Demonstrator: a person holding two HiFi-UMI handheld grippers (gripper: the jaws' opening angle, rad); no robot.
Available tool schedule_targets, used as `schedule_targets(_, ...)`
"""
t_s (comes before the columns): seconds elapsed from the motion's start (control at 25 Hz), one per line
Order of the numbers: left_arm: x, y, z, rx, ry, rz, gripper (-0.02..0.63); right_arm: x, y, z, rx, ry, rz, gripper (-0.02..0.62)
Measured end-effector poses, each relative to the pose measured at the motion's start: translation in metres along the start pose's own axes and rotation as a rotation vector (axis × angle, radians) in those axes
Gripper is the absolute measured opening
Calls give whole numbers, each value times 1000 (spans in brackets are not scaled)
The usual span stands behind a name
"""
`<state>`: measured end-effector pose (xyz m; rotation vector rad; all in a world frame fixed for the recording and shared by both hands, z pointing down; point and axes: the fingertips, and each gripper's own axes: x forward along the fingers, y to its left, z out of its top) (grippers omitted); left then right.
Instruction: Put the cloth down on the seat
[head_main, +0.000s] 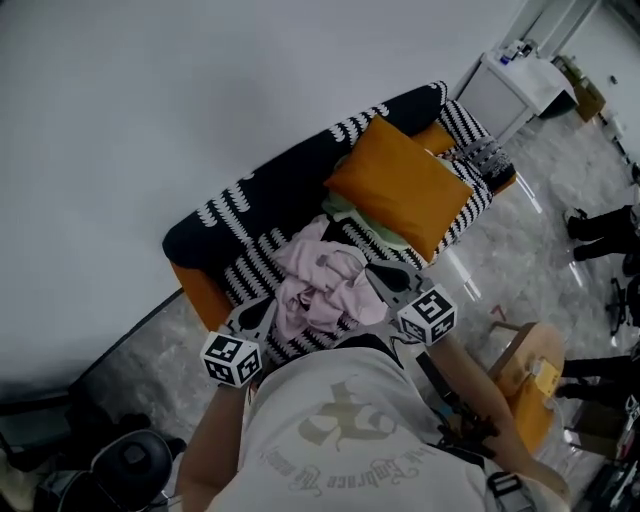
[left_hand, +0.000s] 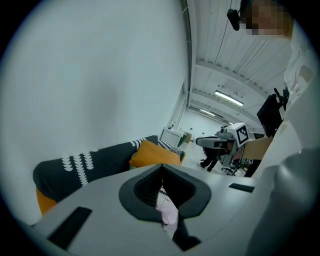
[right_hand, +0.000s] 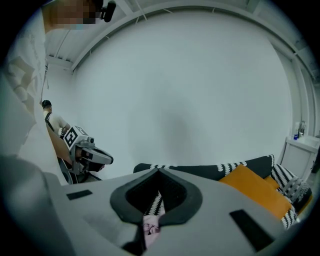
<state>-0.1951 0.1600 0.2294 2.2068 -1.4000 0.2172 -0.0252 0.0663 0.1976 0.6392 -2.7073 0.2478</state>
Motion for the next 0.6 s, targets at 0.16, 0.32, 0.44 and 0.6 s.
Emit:
schedule_targets(0.16, 4, 5, -1, -10, 3, -18, 11, 6, 2, -4, 5, 20, -9, 15)
schedule_targets(0.32, 9, -5, -3, -12, 2, -21, 11, -5, -3, -9, 5, 22, -18, 15)
schedule_targets(0.44, 8, -10, -1, -9, 0, -23, 11, -12, -4, -8, 1, 23, -25, 15)
schedule_targets(0.6, 0, -9, 4, -9, -2, -21, 11, -14, 1, -3, -2, 27, -30, 15)
